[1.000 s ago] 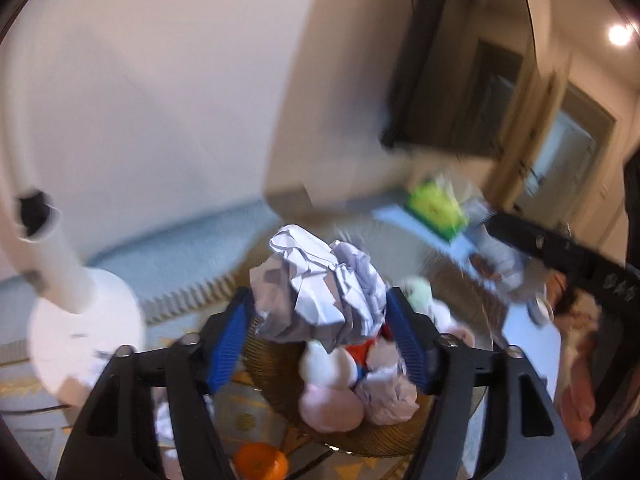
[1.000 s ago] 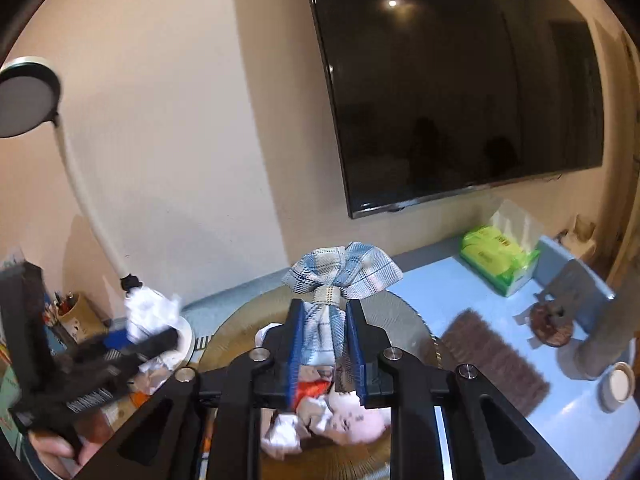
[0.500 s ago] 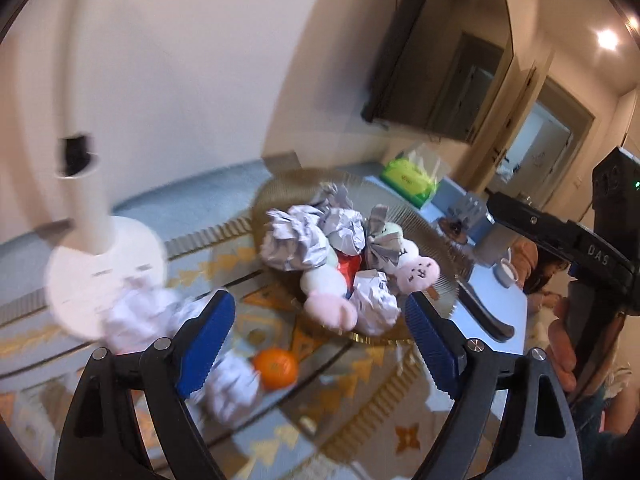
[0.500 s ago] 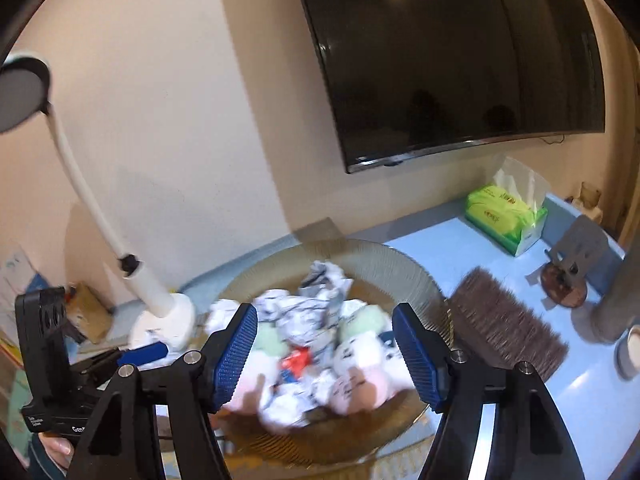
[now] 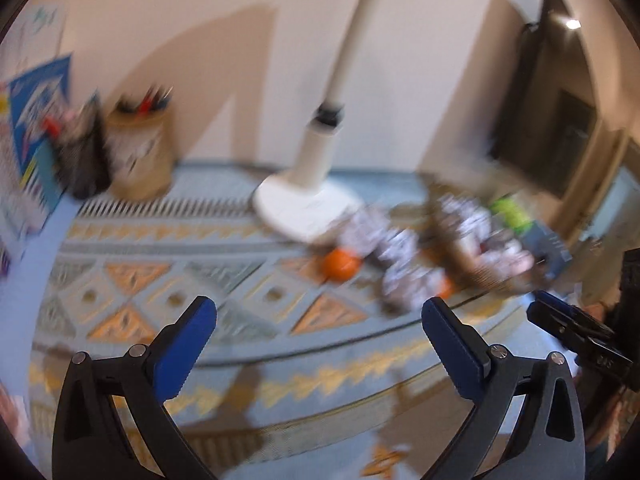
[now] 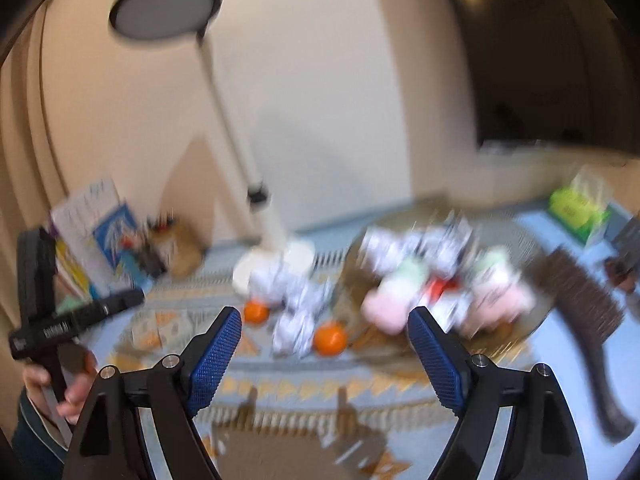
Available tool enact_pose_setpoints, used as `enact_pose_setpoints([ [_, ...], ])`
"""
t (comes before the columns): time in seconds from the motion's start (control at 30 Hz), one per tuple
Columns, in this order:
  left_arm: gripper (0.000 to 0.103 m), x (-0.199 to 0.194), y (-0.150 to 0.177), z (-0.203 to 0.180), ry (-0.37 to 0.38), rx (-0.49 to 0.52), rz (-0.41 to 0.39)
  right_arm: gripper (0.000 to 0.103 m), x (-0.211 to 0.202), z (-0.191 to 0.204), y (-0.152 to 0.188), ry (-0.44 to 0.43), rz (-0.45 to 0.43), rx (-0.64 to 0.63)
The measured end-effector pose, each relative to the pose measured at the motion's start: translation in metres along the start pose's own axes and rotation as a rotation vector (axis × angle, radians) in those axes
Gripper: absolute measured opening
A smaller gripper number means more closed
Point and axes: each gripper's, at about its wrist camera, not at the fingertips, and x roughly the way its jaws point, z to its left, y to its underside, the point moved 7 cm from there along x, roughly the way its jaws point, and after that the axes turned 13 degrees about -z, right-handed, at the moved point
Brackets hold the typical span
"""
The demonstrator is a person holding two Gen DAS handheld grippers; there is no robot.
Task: Organize objects
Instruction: 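Move both grippers back toward the oranges, then grasp an orange with the left gripper while the right grasps another orange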
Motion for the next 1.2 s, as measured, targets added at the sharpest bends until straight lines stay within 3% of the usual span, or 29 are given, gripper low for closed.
enact_pose_setpoints([
  [0.1,0.102,0.016,0.034,0.013,-0.06,0.019,0.047,0.084,0.024,0.009,0.043,0.011,0.076,0.006],
  [0.17,0.102,0.022,0.05,0.016,-0.095,0.047,0.038,0.084,0.04,0.01,0.067,0.039,0.119,-0.013],
  [0.3,0.102,0.022,0.056,0.013,-0.113,0.087,0.021,0.084,0.058,0.009,0.097,0.102,0.155,-0.088],
  [0.43,0.102,0.023,0.055,0.02,-0.104,0.042,0.043,0.084,0.065,0.003,0.098,0.143,0.153,-0.102],
  [0.63,0.102,0.023,0.057,0.025,-0.118,0.022,0.055,0.084,0.066,0.006,0.1,0.138,0.156,-0.112],
  [0.83,0.102,0.032,0.049,0.02,-0.077,0.017,0.099,0.084,0.074,0.0,0.105,0.14,0.239,-0.082],
  [0.9,0.102,0.043,0.035,0.012,-0.038,0.023,0.111,0.079,0.081,-0.009,0.11,0.16,0.343,-0.035],
  [0.93,0.102,0.049,0.026,0.007,-0.019,0.032,0.105,0.068,0.084,-0.012,0.11,0.158,0.378,-0.009],
  [0.97,0.102,0.058,0.016,0.002,-0.008,0.048,0.089,0.063,0.09,-0.013,0.108,0.135,0.412,0.018],
  [1.07,0.102,0.09,0.004,-0.009,-0.003,0.118,0.102,0.062,0.102,-0.012,0.098,0.107,0.39,0.017],
  [1.17,0.1,0.12,0.006,-0.023,0.057,0.177,0.136,0.062,0.116,-0.014,0.094,0.112,0.355,0.032],
  [1.2,0.095,0.129,0.008,-0.025,0.066,0.189,0.152,0.062,0.122,-0.015,0.093,0.107,0.346,0.055],
])
